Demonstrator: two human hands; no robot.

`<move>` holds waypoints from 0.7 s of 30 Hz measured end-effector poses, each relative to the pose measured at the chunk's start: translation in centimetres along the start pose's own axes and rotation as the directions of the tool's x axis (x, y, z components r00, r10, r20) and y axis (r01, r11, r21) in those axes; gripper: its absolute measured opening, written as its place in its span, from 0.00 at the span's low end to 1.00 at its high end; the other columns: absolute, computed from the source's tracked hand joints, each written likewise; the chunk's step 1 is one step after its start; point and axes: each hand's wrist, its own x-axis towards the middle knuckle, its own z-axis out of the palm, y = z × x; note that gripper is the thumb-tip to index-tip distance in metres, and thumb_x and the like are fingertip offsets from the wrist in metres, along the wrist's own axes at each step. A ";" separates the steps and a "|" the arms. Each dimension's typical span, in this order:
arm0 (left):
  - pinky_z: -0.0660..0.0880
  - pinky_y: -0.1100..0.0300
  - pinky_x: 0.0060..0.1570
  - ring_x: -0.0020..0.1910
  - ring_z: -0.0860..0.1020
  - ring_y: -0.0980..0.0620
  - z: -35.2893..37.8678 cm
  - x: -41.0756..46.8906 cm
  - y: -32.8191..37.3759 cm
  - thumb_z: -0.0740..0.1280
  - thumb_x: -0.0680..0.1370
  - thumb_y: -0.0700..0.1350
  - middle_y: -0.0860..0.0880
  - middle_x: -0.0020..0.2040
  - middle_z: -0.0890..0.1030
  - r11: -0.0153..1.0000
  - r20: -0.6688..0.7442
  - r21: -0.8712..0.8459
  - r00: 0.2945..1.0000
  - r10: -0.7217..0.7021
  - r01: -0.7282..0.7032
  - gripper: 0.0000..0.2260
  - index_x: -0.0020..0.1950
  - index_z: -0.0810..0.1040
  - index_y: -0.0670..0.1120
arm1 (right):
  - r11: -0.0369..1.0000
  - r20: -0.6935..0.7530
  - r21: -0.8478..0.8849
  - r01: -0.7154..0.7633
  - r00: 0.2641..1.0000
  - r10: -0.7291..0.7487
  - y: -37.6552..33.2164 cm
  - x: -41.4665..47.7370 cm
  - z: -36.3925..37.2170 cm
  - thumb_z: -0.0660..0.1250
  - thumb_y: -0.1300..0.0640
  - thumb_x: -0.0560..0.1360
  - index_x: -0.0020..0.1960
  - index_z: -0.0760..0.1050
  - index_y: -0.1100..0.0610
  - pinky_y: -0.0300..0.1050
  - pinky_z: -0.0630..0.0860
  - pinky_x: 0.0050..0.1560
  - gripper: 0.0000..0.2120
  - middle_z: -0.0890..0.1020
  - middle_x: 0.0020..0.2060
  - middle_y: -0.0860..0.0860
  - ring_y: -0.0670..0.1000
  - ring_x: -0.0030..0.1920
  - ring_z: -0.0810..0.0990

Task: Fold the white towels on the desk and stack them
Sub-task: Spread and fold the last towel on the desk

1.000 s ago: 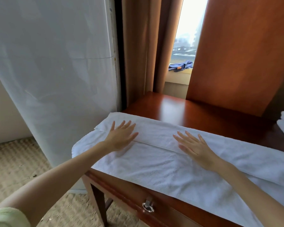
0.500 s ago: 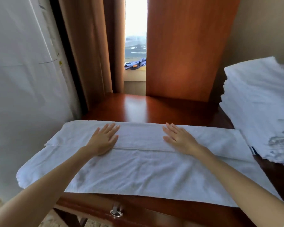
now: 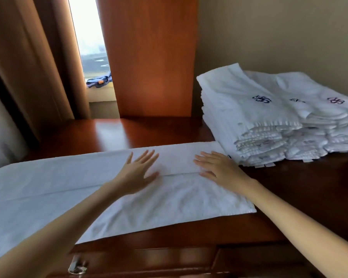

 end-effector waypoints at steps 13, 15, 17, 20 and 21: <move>0.37 0.53 0.76 0.77 0.42 0.58 3.2 3.2 10.0 0.51 0.82 0.59 0.55 0.79 0.46 0.963 0.014 -0.141 0.972 0.233 -0.229 0.28 0.80 0.47 0.54 | 0.933 0.179 -0.351 -0.078 0.973 0.148 4.3 -2.1 -0.3 0.52 0.68 0.81 0.79 0.48 0.58 0.42 0.44 0.75 0.28 0.52 0.79 0.53 0.48 0.78 0.52; 0.38 0.55 0.76 0.77 0.42 0.58 3.1 3.2 10.0 0.51 0.82 0.59 0.55 0.79 0.46 0.959 0.008 -0.150 0.970 0.243 -0.239 0.28 0.80 0.47 0.53 | 0.921 0.265 -0.360 -0.148 0.930 0.253 3.8 -2.1 -0.7 0.55 0.67 0.80 0.79 0.43 0.58 0.44 0.43 0.76 0.32 0.46 0.79 0.54 0.50 0.78 0.47; 0.38 0.57 0.76 0.77 0.42 0.58 3.2 3.2 10.0 0.52 0.82 0.59 0.55 0.78 0.45 0.956 -0.004 -0.169 0.970 0.243 -0.240 0.29 0.80 0.45 0.52 | 0.929 0.290 -0.312 -0.199 0.911 0.293 3.0 -2.1 -1.3 0.55 0.67 0.80 0.79 0.42 0.60 0.46 0.46 0.76 0.33 0.44 0.79 0.55 0.51 0.78 0.45; 0.38 0.59 0.75 0.78 0.41 0.56 3.5 3.2 10.0 0.53 0.79 0.64 0.53 0.78 0.43 0.961 -0.064 -0.230 0.987 0.144 -0.155 0.37 0.79 0.42 0.48 | 0.961 0.133 -0.036 -0.275 0.952 0.277 1.5 -1.1 -1.6 0.51 0.67 0.81 0.79 0.46 0.57 0.44 0.47 0.75 0.29 0.48 0.79 0.52 0.50 0.78 0.47; 0.37 0.58 0.76 0.77 0.40 0.56 3.7 3.2 10.1 0.51 0.76 0.68 0.52 0.78 0.43 0.970 -0.070 -0.226 0.995 0.076 -0.090 0.40 0.79 0.42 0.47 | 0.958 0.103 0.072 -0.279 0.957 0.271 1.1 -0.4 -1.5 0.50 0.63 0.83 0.79 0.48 0.55 0.45 0.46 0.75 0.26 0.49 0.79 0.52 0.49 0.78 0.47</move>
